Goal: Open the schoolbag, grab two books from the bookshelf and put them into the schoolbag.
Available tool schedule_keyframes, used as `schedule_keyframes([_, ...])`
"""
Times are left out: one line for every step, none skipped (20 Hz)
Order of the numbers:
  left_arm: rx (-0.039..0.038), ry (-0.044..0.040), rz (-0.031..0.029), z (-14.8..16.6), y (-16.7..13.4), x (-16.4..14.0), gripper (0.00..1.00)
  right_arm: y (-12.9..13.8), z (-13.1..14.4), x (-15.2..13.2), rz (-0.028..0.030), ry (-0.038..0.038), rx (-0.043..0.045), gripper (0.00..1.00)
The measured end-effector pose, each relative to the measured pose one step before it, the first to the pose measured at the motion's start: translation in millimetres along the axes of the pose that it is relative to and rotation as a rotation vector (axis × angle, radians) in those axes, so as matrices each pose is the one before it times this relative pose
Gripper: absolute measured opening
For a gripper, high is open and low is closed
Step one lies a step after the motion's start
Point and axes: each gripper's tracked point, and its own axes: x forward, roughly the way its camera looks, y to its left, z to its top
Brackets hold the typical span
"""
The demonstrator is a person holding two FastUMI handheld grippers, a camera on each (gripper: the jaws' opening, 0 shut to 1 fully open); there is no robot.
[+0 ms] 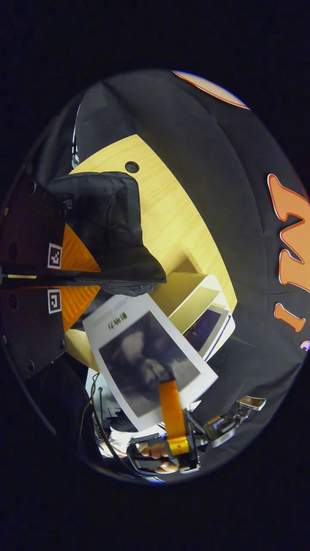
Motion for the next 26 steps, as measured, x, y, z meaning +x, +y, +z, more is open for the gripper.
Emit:
schedule_keyframes([0.00017, -0.00508, -0.00326, 1.63, -0.63, -1.0, 0.04, 2.41, -5.15, 8.75, 0.01732, 0.00203, 0.01431, 0.34])
schedule_keyframes([-0.00411, -0.00743, 0.00111, -0.52, -1.33, -2.35, 0.04, 1.33, -5.67, 7.85, 0.02012, -0.00161, 0.01825, 0.34])
schedule_keyframes([-0.00315, -0.00369, -0.00391, -0.6, -2.09, -0.91, 0.04, 1.29, -4.41, 8.65, 0.02143, -0.00417, 0.02, 0.33])
schedule_keyframes([-0.0067, -0.00506, -0.00185, 0.21, -1.56, -0.1, 0.04, 0.95, -2.74, 10.11, 0.0236, -0.00611, 0.02486, 0.33])
schedule_keyframes([-0.00354, -0.00484, -0.00348, 0.42, -0.82, -0.35, 0.03, -1.5, -2.91, 10.06, 0.01733, -0.01064, 0.02372, 0.33])
schedule_keyframes([-0.00635, -0.00465, -0.00151, -0.54, -1.95, -0.85, 0.03, -2.59, -3.92, 6.85, 0.01605, -0.00925, 0.01814, 0.33])
schedule_keyframes([-0.00628, -0.00473, -0.00371, 0.16, -1.91, -0.8, 0.03, -3.44, -3.79, 9.72, 0.01309, -0.00952, 0.02385, 0.33])
schedule_keyframes([-0.00981, -0.00499, -0.00485, -0.12, -0.83, 0.56, 0.03, -2.49, -3.67, 7.38, 0.01632, -0.00451, 0.02623, 0.33])
schedule_keyframes([-0.00741, -0.00522, -0.00552, 1.06, -1.59, 0.38, 0.03, -2.39, -4.67, 8.16, 0.0161, -0.00396, 0.02839, 0.33])
schedule_keyframes([-0.0037, -0.00352, -0.00344, 0.79, -1.69, -0.69, 0.03, -2.35, -4.28, 7.88, 0.01603, -0.00157, 0.03117, 0.33])
schedule_keyframes([-0.00459, -0.00577, -0.0073, 0.45, -3.14, -0.97, 0.03, -0.47, -3.81, 7.89, 0.01942, -0.00038, 0.03159, 0.33])
schedule_keyframes([0.00121, -0.00419, -0.00766, 0.4, -2.42, 2.13, 0.03, -0.23, -4.1, 5.84, 0.02105, -0.005, 0.0342, 0.33])
schedule_keyframes([-0.00744, -0.00267, -0.00686, 0.38, -3.17, 1.66, 0.03, 0.93, -3.12, 7.17, 0.02707, -0.00865, 0.02219, 0.33])
schedule_keyframes([0.00211, -0.0017, -0.00886, -0.18, -3.31, 0.63, 0.03, -1.71, -4.13, 5.41, 0.01908, -0.00762, 0.01232, 0.32])
schedule_keyframes([-0.01029, -0.00102, -0.00784, 1.31, -2.97, 1.9, 0.03, 0.29, -2.78, 6.28, 0.02205, -0.01211, 0.01151, 0.32])
schedule_keyframes([-0.00384, -0.00156, -0.00947, 0.04, -3.43, 0.65, 0.03, 1.05, -1.47, 4.78, 0.02251, -0.01676, 0.01689, 0.33])
schedule_keyframes([-0.00751, 0.00135, -0.00577, -0.33, -3.76, 1.52, 0.04, -0.23, -0.52, 6.67, 0.01576, -0.0126, 0.01841, 0.33])
schedule_keyframes([-0.0031, 0.00172, -0.00671, -2.78, -0.3, 1.43, 0.03, -2.14, -2.9, 5.65, 0.00718, -0.01355, 0.00499, 0.32])
schedule_keyframes([-0.00659, 0.00495, -0.00545, -1.05, -1.52, 1.93, 0.03, -2.59, -1.17, 6.69, -0.00252, -0.01579, -0.00216, 0.32])
schedule_keyframes([-0.0081, 0.00288, -0.00847, -0.04, -1.8, 4.59, 0.03, -3.37, -1.78, 3.99, -0.00413, -0.01055, -0.00885, 0.32])
schedule_keyframes([-0.00459, 0.00452, -0.01066, -1.03, -2.87, 2.13, 0.04, -1.71, -1.06, 6.91, -0.00447, -0.01268, -0.00966, 0.33])
schedule_keyframes([-0.0087, 0.00183, -0.01248, -0.74, -3.32, 2.15, 0.04, -1.98, -1.68, 5.78, -0.00588, -0.00478, -0.00847, 0.32])
schedule_keyframes([-0.01004, -0.00895, -0.01275, 2.13, -3.11, -1.13, 0.04, -5.05, -2.33, 4.97, -0.01135, -0.01169, -0.01794, 0.32])
schedule_keyframes([0.00733, -0.0052, 0.0015, 1.92, -1.38, -0.48, 0.04, -5.87, -3.06, 6.58, -0.01254, -0.00012, -0.00116, 0.21])
schedule_keyframes([0.01055, -0.00116, 0.00121, 1.17, -0.77, 2.69, 0.03, 1.07, -2.08, 5.71, 0.00389, 0.00927, 0.0213, 0.33])
schedule_keyframes([0.00172, 0.00484, 0.00279, 0.13, 1.24, 1.13, 0.03, 0.12, -2.73, 3.72, -0.00277, 0.0067, 0.01084, 0.33])
